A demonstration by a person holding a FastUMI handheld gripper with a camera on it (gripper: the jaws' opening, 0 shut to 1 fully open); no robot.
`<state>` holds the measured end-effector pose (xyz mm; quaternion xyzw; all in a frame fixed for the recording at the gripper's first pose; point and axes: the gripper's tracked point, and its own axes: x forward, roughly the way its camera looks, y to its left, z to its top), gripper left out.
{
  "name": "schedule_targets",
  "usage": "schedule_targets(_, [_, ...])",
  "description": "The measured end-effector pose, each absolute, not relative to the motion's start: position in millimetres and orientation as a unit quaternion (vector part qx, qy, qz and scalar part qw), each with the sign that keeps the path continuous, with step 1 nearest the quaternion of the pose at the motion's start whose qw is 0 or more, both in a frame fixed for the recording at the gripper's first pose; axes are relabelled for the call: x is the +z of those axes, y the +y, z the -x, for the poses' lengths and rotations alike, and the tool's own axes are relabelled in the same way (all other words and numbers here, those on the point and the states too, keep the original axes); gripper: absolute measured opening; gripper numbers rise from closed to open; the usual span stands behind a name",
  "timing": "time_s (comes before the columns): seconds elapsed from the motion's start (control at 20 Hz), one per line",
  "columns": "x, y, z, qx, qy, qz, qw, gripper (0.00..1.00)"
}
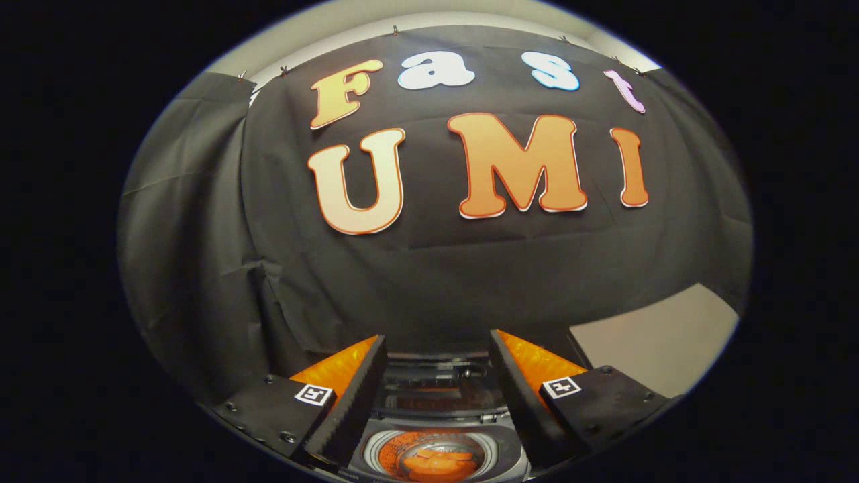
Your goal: Put the clothes into the washing machine and then close the washing machine lid.
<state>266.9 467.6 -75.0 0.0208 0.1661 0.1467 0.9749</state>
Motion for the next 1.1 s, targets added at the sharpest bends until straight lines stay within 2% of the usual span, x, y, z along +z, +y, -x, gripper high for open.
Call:
schedule_targets(0.2, [-76, 467, -315, 0.135, 0.162, 0.002, 0.977, 0.98])
schedule_targets(0.5, [-133, 470, -368, 0.125, 0.226, 0.003, 0.966, 0.98])
schedule_targets(1.1, [-202, 477, -409, 0.109, 0.295, 0.022, 0.949, 0.99])
